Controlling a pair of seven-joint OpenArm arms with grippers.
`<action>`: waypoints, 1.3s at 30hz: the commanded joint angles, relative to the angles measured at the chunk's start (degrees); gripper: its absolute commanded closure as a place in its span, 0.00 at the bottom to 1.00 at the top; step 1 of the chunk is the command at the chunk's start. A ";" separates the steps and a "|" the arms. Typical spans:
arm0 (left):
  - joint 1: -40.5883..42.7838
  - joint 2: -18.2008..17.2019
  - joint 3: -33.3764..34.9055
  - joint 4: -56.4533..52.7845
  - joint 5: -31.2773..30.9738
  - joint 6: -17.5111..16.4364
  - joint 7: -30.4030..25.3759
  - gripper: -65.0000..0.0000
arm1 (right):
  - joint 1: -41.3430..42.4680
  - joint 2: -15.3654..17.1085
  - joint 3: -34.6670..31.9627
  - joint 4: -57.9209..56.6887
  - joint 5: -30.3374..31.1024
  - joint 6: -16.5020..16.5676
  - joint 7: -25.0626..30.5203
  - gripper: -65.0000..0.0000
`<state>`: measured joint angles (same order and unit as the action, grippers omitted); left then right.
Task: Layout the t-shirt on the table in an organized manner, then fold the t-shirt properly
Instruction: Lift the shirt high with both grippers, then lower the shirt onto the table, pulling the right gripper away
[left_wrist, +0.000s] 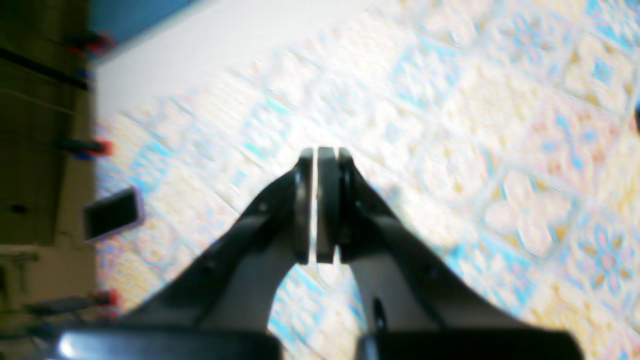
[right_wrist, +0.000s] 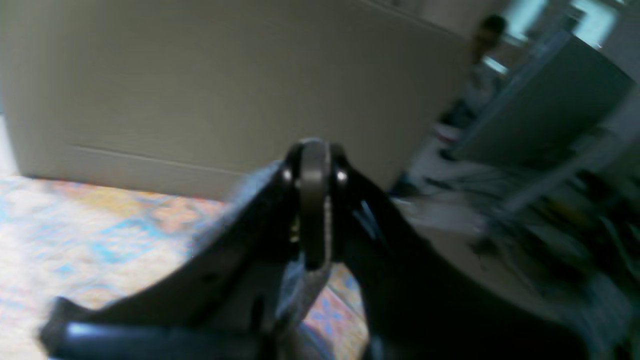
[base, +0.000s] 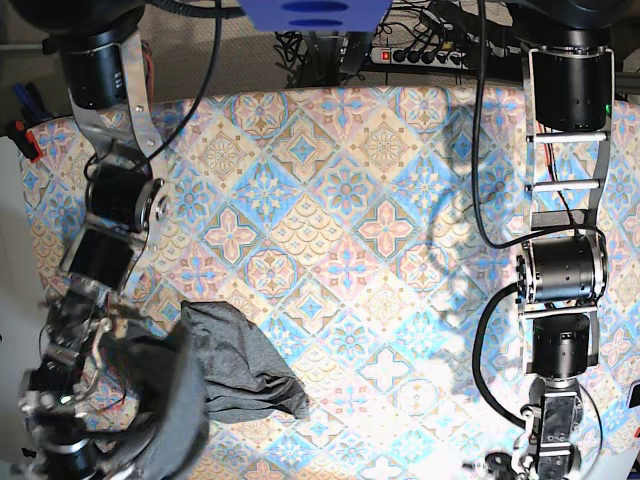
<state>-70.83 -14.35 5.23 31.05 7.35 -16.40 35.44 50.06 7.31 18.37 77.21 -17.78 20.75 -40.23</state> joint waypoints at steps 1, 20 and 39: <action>-4.17 0.33 0.08 5.57 -0.45 0.27 -2.43 1.00 | 0.53 -1.03 -2.94 1.69 1.30 1.27 1.41 1.00; 19.35 7.18 0.17 40.12 -0.54 -0.26 -2.61 0.84 | -5.98 -2.17 -20.26 32.90 1.39 1.27 1.59 1.00; 26.48 20.02 4.48 34.23 -0.45 -5.71 -12.72 0.75 | -7.56 -7.97 -20.96 34.75 0.95 1.27 1.50 1.00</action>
<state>-42.74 5.10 9.69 64.58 7.40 -22.28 23.94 40.84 -0.60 -2.57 111.22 -16.93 22.85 -40.21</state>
